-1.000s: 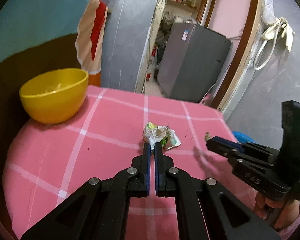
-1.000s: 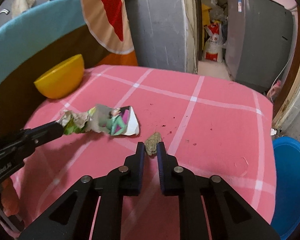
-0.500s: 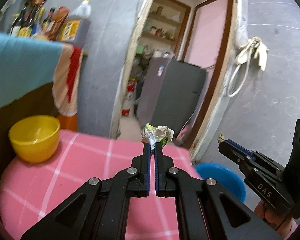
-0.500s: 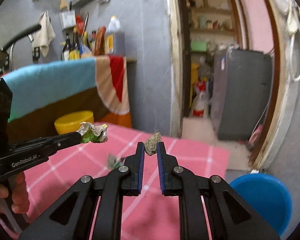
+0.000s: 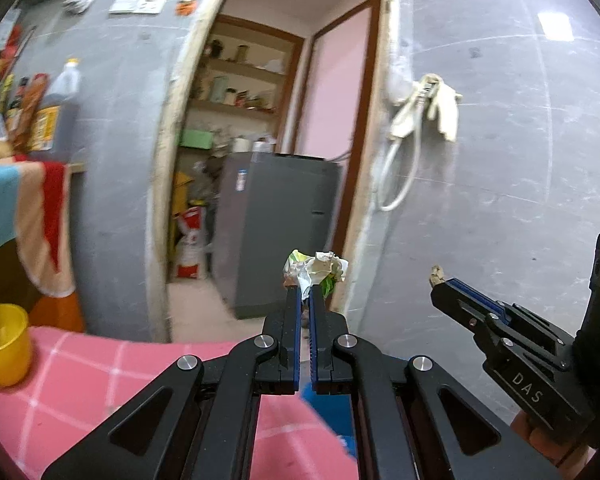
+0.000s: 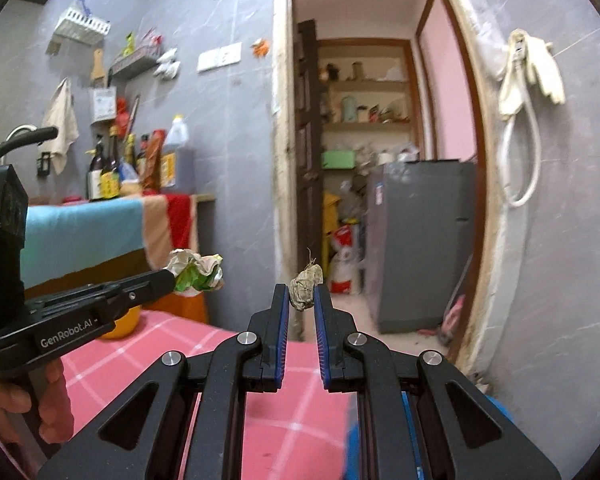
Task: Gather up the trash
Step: 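Lift both held pieces and carry them over the blue bucket, then open the left tool to drop the wrapper while the right tool releases the scrap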
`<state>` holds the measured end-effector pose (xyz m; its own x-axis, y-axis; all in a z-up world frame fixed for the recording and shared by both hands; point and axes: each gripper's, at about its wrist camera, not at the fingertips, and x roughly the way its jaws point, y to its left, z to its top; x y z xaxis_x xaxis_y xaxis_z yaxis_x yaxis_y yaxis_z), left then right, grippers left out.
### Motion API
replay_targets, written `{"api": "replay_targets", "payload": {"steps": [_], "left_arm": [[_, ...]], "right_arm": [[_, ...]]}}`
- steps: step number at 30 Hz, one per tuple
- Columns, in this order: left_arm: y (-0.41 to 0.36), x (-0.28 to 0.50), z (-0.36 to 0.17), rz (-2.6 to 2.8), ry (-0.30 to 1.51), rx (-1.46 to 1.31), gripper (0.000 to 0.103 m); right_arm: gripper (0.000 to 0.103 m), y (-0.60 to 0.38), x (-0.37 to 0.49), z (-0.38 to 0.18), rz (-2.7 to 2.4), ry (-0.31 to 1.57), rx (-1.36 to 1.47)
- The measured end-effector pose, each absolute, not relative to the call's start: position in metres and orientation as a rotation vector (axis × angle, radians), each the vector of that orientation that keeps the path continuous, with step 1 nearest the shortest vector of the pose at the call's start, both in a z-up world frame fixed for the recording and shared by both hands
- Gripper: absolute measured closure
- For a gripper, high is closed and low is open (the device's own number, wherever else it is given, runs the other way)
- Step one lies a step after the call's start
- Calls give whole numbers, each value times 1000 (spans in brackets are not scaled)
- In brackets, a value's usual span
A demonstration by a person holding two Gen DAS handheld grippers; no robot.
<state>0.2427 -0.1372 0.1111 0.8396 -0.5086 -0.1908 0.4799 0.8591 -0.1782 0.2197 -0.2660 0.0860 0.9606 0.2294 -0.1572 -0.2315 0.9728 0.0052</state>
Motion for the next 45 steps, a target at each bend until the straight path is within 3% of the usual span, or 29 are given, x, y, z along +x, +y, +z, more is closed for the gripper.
{"api": "replay_targets", "payload": {"steps": [8, 17, 33, 38, 40, 43, 45], "left_arm": [[-196, 258, 106, -630, 282, -103, 101], [-245, 286, 79, -718, 449, -101, 101], [-263, 319, 29, -708, 675, -65, 100], [-259, 325, 20, -695, 721, -73, 93], [-256, 325, 19, -689, 722, -75, 81], [-250, 323, 20, -682, 718, -90, 76], [-244, 323, 22, -671, 711, -96, 74]], "right_arm": [[92, -318, 212, 88, 119, 151, 7], [92, -367, 219, 61, 38, 254, 43], [92, -395, 246, 10, -12, 452, 120], [92, -394, 251, 4, -10, 483, 122], [91, -393, 252, 2, -11, 492, 123], [90, -393, 253, 1, -19, 501, 129], [82, -393, 254, 2, -23, 503, 135]]}}
